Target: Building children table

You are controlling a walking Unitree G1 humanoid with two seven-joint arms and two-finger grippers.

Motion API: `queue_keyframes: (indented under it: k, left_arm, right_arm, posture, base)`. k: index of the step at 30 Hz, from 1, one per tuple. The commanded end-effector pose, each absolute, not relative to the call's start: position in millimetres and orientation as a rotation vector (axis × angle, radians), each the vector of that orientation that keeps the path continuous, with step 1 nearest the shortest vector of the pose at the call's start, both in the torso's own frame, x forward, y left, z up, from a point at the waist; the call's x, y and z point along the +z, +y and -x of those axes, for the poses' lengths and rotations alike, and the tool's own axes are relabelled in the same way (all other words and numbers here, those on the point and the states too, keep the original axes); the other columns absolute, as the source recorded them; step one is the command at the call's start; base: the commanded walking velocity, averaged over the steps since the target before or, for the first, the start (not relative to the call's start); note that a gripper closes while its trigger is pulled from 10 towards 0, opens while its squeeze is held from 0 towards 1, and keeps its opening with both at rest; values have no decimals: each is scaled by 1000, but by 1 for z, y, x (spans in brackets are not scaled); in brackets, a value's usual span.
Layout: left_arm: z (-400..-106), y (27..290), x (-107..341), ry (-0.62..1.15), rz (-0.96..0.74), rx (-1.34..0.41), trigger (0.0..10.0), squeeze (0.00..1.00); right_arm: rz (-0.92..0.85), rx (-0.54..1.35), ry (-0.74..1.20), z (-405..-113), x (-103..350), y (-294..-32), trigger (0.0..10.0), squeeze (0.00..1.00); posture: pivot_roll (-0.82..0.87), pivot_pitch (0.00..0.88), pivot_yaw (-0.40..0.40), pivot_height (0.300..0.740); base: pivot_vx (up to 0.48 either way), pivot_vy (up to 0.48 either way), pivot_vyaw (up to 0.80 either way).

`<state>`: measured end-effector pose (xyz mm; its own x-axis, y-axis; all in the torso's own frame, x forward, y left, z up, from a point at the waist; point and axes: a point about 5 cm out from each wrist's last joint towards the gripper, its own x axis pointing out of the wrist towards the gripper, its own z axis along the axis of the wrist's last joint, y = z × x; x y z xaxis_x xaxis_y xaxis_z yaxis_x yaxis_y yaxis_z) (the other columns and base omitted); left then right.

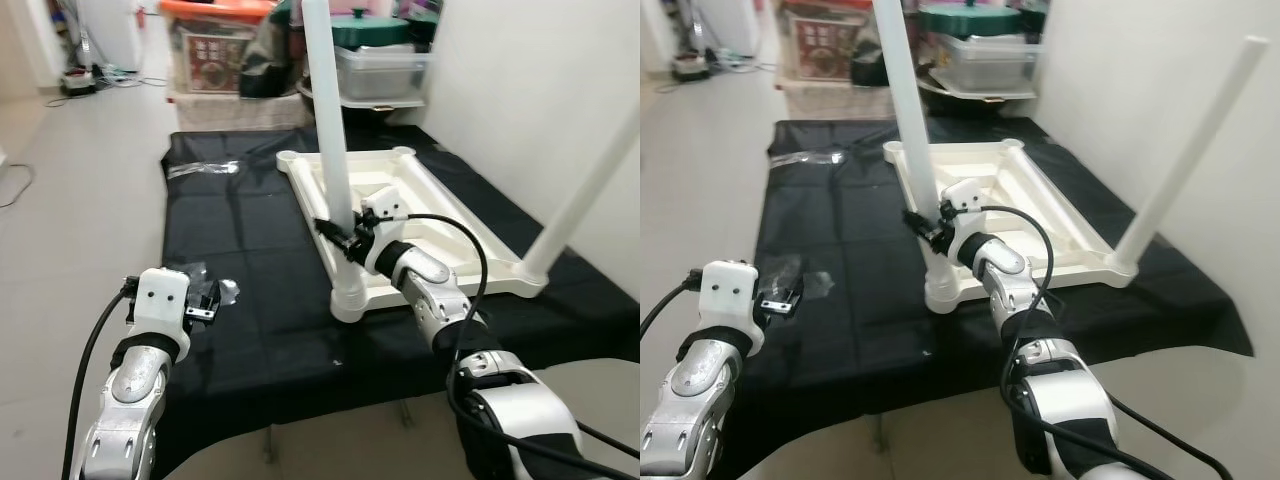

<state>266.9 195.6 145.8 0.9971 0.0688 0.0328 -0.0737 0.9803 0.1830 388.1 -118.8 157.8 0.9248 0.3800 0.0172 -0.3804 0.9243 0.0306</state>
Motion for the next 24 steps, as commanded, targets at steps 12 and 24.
queue_keyframes:
  k: [12,24]
  left_arm:
    - [-266,203,147,-13,-200,75,10000,0]
    - [-274,197,169,-83,-218,-73,10000,0]
  right_arm:
    - [-166,14,63,-329,99,-159,0,0]
    - [-276,521,-363,-358,243,-120,0,0]
  posture:
    - [44,0,-33,740]
    - [54,0,-25,740]
  base:
    - [0,0,0]
    - [0,0,0]
